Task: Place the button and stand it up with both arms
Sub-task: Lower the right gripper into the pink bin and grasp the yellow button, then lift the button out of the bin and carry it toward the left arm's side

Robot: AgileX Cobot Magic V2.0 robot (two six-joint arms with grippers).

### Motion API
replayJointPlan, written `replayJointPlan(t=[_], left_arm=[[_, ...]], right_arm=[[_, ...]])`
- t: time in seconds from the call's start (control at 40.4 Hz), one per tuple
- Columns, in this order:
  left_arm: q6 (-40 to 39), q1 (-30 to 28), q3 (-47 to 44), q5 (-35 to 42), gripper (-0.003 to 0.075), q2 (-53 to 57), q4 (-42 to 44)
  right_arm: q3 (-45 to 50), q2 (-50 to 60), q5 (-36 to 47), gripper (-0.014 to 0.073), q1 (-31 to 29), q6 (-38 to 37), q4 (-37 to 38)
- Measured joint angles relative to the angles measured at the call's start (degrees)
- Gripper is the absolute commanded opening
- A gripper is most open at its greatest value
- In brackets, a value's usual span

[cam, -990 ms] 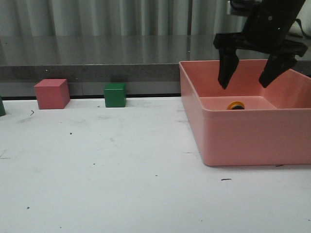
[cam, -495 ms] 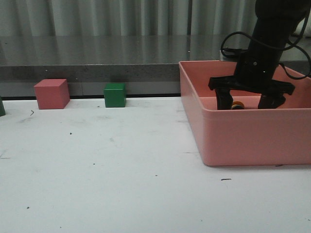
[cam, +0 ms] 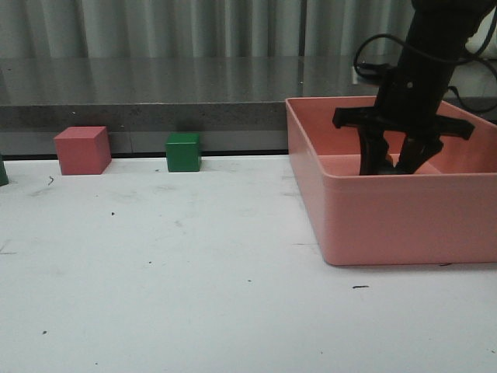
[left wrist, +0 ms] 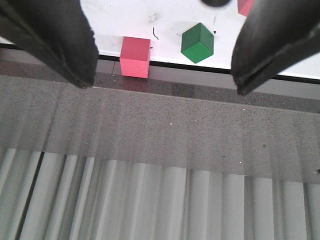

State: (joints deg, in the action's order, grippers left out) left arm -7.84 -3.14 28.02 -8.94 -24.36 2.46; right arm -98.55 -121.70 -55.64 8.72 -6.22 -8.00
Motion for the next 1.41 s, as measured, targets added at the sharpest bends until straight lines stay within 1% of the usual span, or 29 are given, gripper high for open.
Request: replayJointPlan(t=[0.247, 0.371, 0.495, 0.619, 0.817, 0.94, 1.015, 1.114, 1.213, 1.287, 1.411], left_arm=[[0.0, 0.0, 0.0, 0.0, 0.0524, 0.0, 0.0], [0.0, 0.0, 0.0, 0.0, 0.0524, 0.0, 0.0], [0.0, 0.0, 0.0, 0.0, 0.0524, 0.0, 0.0], [0.0, 0.0, 0.0, 0.0, 0.0524, 0.0, 0.0], [0.0, 0.0, 0.0, 0.0, 0.0524, 0.0, 0.0], [0.0, 0.0, 0.0, 0.0, 0.0524, 0.0, 0.0], [0.0, 0.0, 0.0, 0.0, 0.0524, 0.0, 0.0], [0.0, 0.0, 0.0, 0.0, 0.0524, 0.0, 0.0], [0.0, 0.0, 0.0, 0.0, 0.0524, 0.0, 0.0], [0.0, 0.0, 0.0, 0.0, 0.0524, 0.0, 0.0], [0.0, 0.0, 0.0, -0.1, 0.0524, 0.0, 0.0]], right_arm=[[0.0, 12.2, -1.0, 0.0223, 0.7, 0.0, -0.2], [0.0, 18.9, -1.0, 0.0223, 2.3, 0.0, -2.5], [0.0, 23.3, -1.2, 0.0223, 6.3, 0.0, -4.6], [0.0, 24.0, -1.4, 0.0223, 12.9, 0.0, -5.0], [0.0, 20.5, 1.9, 0.0223, 25.1, -0.1, -7.6], [-0.9, 14.8, 3.4, 0.0223, 31.6, -0.2, -9.9], [-3.0, 10.3, 3.7, 0.0223, 34.5, -0.8, -10.4], [-6.8, 4.5, 3.7, 0.0223, 36.2, -3.1, -10.6], [-10.7, -0.8, 3.5, 0.0223, 36.4, -6.6, -10.1], [-13.1, -4.1, 3.3, 0.0223, 36.2, -10.7, -7.3], [-16.9, -9.0, 1.6, 0.0223, 36.2, -19.4, 0.4]])
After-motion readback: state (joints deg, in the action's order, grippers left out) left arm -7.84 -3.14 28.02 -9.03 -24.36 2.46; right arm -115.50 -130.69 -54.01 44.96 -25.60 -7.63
